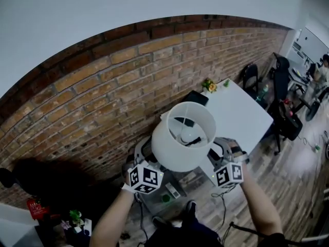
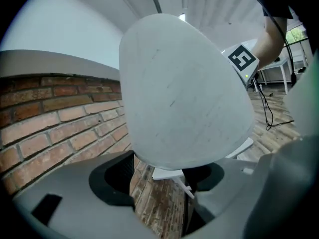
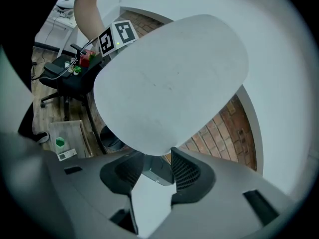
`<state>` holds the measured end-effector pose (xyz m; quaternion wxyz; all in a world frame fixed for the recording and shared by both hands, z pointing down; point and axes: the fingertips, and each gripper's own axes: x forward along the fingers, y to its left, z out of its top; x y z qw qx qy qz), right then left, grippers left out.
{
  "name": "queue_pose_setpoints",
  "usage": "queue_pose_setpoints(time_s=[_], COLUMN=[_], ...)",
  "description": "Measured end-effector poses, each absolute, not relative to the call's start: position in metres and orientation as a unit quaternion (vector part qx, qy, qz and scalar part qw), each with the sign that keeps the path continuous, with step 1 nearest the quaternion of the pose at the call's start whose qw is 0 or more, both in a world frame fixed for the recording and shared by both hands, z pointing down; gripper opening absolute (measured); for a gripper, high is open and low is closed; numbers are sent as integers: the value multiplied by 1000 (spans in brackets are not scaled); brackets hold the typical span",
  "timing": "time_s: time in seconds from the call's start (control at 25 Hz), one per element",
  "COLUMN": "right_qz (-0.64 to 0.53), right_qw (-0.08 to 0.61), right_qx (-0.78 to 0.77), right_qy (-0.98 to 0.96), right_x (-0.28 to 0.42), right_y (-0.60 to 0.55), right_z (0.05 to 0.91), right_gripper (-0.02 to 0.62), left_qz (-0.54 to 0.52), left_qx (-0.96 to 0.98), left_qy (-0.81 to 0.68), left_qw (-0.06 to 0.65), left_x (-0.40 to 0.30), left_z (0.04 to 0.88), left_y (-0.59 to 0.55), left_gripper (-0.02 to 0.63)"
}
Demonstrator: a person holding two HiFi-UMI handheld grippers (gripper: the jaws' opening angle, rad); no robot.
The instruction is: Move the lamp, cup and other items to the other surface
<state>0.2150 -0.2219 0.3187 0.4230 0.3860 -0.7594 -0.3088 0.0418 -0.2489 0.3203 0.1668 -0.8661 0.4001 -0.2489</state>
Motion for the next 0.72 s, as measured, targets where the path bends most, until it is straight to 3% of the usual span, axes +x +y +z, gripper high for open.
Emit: queue_pose_setpoints(time_s=[0.72], right_qz=[-283], right_qw=[461], right_qx=[392], right_qy=[-744], right_x=[414], right_y=[-259], right_z=[370], right_gripper=[178], left_qz=[-270], left_qx=[-876], left_qy=[377], left_qw=[133], left_x=[244], left_z=[381], left_y=[-296], left_gripper=[289])
